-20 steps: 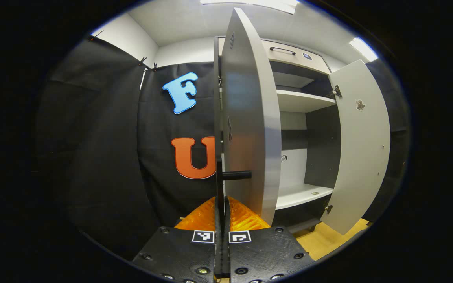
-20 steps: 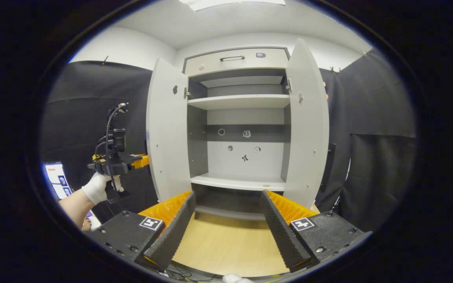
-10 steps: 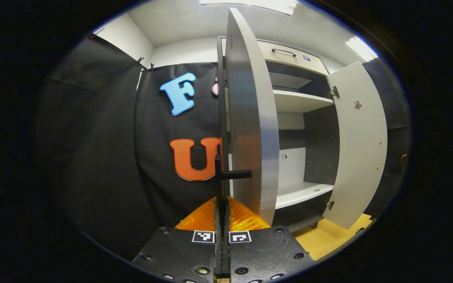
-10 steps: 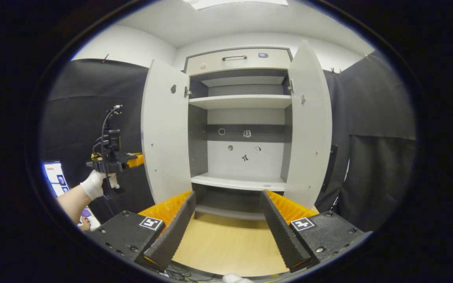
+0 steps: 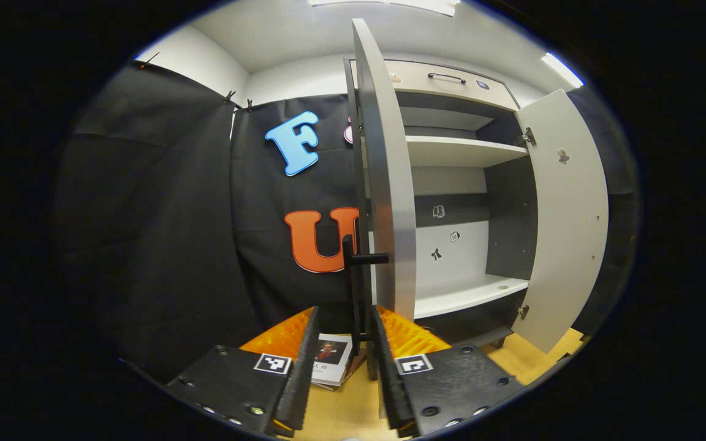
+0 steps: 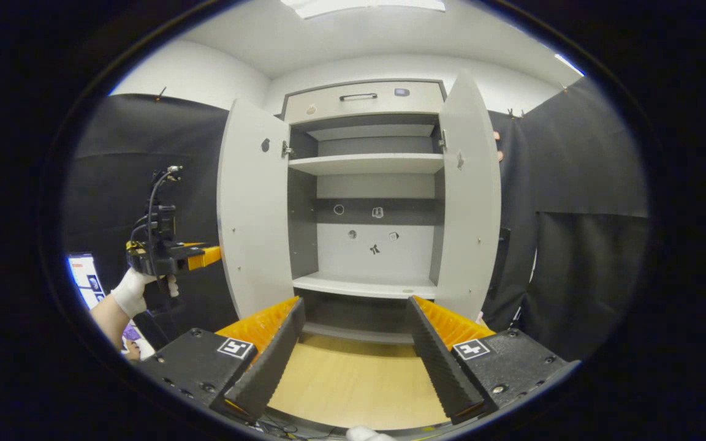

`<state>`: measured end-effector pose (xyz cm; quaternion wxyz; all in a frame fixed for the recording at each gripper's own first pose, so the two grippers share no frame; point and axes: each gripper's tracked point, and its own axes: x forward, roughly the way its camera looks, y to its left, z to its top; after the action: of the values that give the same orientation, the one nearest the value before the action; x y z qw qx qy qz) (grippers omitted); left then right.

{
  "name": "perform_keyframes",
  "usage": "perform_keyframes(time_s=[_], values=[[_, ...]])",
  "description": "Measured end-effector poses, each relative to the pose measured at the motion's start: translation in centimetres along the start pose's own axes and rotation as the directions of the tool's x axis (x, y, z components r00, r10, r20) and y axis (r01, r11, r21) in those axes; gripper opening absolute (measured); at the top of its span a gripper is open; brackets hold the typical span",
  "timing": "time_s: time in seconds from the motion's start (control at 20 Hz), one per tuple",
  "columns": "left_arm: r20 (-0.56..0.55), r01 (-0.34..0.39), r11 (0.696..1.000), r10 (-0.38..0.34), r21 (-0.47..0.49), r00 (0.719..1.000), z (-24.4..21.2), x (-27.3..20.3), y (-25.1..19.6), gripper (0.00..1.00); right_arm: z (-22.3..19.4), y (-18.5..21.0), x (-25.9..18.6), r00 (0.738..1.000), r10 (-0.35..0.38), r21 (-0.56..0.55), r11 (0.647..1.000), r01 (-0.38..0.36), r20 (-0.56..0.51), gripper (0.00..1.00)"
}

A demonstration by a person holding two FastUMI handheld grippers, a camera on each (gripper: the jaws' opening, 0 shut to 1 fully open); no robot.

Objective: Open the right door of the double-door shoe cabinet with the right hand, and open the left door with the left hand.

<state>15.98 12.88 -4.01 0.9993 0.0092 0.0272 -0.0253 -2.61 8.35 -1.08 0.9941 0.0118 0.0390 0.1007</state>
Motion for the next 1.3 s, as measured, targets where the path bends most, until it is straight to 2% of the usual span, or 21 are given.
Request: perform_keyframes(time_s=[0.15,0.2,0.3,0.45,0.55,0.7,0.9,1.05,1.3], values=[[0.007,-0.043,0.999,0.043,-0.030,0.999,-0.3,-2.1,1.1,0.94,0.2,-0.6,-0.8,1.000,-0.009,-0.006,1.000,0.009,0.011,1.00],[-0.001,-0.062,0.997,0.062,-0.041,0.998,-0.6,-2.8,1.4,0.96,0.2,-0.9,-1.1,1.000,-0.016,-0.008,1.000,0.016,0.013,1.00],[-0.013,-0.102,0.992,0.102,-0.071,0.995,-1.3,-4.2,1.9,0.96,0.1,-1.4,-1.4,0.999,-0.032,-0.009,0.999,0.032,0.012,1.00],[-0.043,-0.115,0.984,0.111,-0.138,0.993,-2.5,-6.6,0.6,0.96,-0.2,-2.5,-1.5,0.999,-0.050,-0.003,0.999,0.050,0.004,1.00],[-0.046,-0.122,0.983,0.117,-0.139,0.992,-2.7,-8.2,-0.7,0.96,0.0,-3.1,-1.7,0.998,-0.059,0.001,0.998,0.059,0.008,1.00],[-0.033,-0.080,0.987,0.076,-0.140,0.997,-1.7,-10.4,-4.5,0.95,0.8,-4.2,-1.7,0.997,-0.066,0.003,0.998,0.066,0.027,1.00],[0.008,-0.007,0.996,0.008,-0.089,1.000,1.4,-12.3,-9.6,0.95,2.0,-6.4,-1.7,0.995,-0.084,-0.005,0.996,0.084,0.050,1.00],[0.032,0.042,0.995,-0.040,-0.087,0.999,3.5,-13.7,-12.6,0.95,2.3,-8.6,-2.0,0.992,-0.117,0.002,0.993,0.117,0.055,1.00],[0.068,0.042,0.999,-0.040,-0.019,0.997,5.5,-15.2,-14.9,0.95,2.3,-10.9,-2.4,0.987,-0.152,0.029,0.988,0.150,0.060,1.00]])
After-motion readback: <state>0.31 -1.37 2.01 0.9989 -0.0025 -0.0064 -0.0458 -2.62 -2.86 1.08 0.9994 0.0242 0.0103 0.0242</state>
